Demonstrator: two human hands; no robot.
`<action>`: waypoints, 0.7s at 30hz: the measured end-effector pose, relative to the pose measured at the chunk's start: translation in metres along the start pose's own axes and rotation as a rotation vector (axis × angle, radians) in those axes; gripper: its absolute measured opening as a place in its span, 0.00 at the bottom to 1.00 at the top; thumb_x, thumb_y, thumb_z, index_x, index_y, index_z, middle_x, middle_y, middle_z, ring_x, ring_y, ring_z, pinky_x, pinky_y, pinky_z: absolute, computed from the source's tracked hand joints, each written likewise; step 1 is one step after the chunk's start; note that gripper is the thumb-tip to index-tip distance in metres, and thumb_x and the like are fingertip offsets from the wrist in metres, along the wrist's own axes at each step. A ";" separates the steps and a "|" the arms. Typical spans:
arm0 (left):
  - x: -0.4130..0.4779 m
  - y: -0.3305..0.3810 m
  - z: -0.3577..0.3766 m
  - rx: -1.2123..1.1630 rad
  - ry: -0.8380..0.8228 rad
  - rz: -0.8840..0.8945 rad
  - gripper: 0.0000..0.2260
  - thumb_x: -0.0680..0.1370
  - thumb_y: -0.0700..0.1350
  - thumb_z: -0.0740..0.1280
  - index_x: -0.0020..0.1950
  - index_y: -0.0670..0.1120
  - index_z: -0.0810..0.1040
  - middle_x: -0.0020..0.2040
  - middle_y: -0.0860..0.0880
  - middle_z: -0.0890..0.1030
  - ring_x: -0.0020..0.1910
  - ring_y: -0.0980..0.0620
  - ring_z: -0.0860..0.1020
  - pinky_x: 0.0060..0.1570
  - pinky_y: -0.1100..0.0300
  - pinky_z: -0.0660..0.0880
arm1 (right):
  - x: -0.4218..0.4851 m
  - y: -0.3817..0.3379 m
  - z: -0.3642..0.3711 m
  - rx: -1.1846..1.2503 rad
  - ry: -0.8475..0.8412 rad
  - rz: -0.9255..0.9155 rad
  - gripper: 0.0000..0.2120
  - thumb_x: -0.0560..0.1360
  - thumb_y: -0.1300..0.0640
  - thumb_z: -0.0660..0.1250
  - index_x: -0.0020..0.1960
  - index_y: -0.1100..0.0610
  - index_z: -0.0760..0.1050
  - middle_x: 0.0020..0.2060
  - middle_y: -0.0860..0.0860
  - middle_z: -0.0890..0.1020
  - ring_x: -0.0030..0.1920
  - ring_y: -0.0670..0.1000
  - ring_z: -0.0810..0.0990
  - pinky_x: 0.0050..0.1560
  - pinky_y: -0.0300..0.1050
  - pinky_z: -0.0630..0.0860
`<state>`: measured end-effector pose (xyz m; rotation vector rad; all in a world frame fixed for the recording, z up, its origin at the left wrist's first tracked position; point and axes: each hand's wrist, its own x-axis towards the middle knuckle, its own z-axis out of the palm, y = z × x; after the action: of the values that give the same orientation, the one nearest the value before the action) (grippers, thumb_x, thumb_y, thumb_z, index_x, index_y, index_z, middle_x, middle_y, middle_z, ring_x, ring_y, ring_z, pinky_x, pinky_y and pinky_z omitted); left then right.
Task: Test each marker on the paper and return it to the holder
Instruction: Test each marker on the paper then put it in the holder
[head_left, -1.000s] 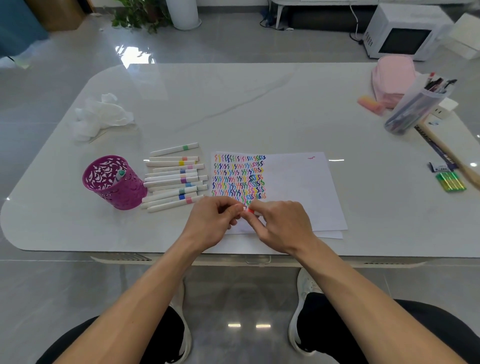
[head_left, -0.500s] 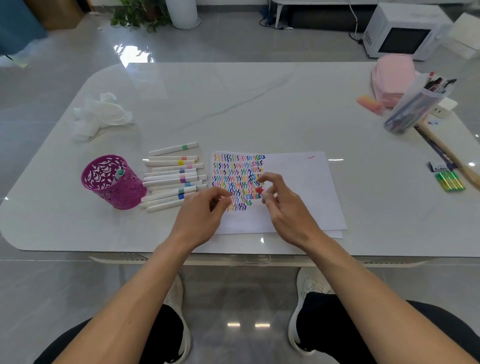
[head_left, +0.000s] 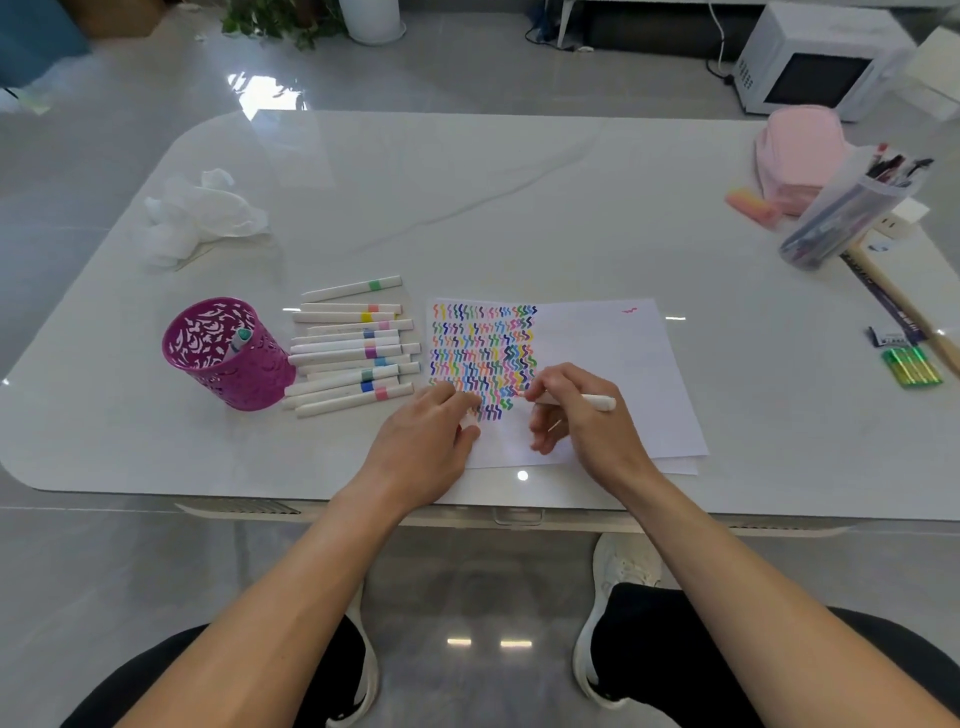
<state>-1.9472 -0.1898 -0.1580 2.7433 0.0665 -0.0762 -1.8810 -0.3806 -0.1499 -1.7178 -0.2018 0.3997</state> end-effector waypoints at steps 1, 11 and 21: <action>0.001 0.001 0.000 -0.005 -0.001 -0.001 0.16 0.83 0.51 0.62 0.71 0.52 0.72 0.65 0.52 0.75 0.64 0.52 0.72 0.61 0.56 0.72 | 0.000 0.001 0.001 0.008 0.010 0.008 0.08 0.84 0.59 0.62 0.51 0.60 0.78 0.34 0.60 0.84 0.31 0.61 0.83 0.32 0.48 0.79; 0.003 0.002 -0.004 -0.019 -0.005 -0.016 0.14 0.83 0.50 0.62 0.69 0.52 0.73 0.67 0.52 0.75 0.64 0.51 0.73 0.61 0.56 0.72 | 0.003 0.012 0.003 -0.016 0.085 0.027 0.10 0.77 0.65 0.72 0.44 0.62 0.70 0.34 0.62 0.84 0.32 0.61 0.85 0.33 0.51 0.82; 0.005 -0.001 -0.003 -0.021 -0.019 -0.021 0.12 0.83 0.49 0.63 0.66 0.51 0.76 0.62 0.52 0.77 0.61 0.50 0.74 0.58 0.58 0.71 | 0.003 0.014 0.005 -0.060 0.125 0.035 0.12 0.76 0.64 0.72 0.43 0.62 0.69 0.32 0.60 0.84 0.32 0.60 0.86 0.34 0.51 0.82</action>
<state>-1.9420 -0.1882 -0.1562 2.7207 0.0900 -0.1062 -1.8816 -0.3782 -0.1650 -1.8007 -0.0937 0.3129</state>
